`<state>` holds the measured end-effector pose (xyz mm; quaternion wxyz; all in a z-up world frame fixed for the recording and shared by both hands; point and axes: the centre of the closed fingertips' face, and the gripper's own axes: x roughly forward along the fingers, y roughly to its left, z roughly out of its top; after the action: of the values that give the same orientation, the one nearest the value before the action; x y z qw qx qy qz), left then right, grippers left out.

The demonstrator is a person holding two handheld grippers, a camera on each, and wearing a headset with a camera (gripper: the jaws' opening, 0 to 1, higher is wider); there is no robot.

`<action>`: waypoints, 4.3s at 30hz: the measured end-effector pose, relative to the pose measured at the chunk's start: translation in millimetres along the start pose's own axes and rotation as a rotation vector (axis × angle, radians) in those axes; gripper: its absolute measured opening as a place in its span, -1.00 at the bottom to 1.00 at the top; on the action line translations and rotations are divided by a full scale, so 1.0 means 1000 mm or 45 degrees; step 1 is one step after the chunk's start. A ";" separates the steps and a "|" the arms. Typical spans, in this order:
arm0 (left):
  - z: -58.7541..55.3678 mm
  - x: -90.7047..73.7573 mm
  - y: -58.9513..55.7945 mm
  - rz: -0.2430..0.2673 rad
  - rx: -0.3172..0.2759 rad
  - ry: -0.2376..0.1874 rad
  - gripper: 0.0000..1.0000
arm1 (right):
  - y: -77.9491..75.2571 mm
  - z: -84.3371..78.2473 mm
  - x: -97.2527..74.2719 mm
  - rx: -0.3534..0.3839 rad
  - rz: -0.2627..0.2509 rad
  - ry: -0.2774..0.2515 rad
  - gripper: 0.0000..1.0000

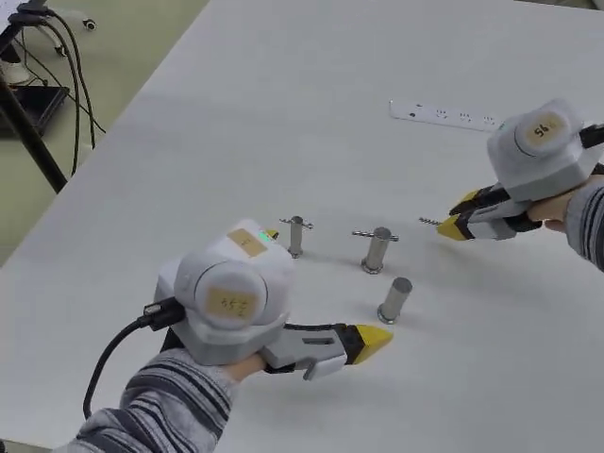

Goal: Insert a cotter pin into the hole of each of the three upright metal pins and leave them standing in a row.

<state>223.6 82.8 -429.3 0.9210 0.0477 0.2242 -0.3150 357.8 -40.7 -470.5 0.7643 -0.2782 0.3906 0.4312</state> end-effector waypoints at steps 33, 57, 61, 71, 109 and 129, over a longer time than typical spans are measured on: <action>0.000 0.001 -0.006 -0.038 0.019 0.010 0.95 | -0.010 -0.018 0.015 -0.099 0.044 0.184 -1.00; -0.004 0.000 -0.015 -0.091 0.008 0.035 0.76 | 0.031 -0.016 -0.026 -0.271 0.033 0.031 -1.00; -0.004 -0.001 -0.017 -0.102 0.012 0.041 0.70 | 0.041 -0.013 -0.035 -0.290 0.033 0.007 -1.00; -0.002 -0.001 -0.026 -0.145 0.016 0.060 0.52 | 0.075 -0.013 -0.050 -0.411 0.050 -0.030 -1.00; 0.014 -0.013 -0.064 -0.324 -0.380 0.006 -0.53 | 0.161 -0.009 -0.080 -0.861 0.104 -0.138 -1.00; 0.019 -0.012 -0.074 -0.399 -0.570 -0.044 -0.93 | 0.182 0.010 -0.086 -0.907 0.133 -0.235 -1.00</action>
<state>178.3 26.4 -402.6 0.8523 -0.1976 0.2773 -0.3970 173.9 15.2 -409.5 0.6287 -0.4662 0.1591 0.6018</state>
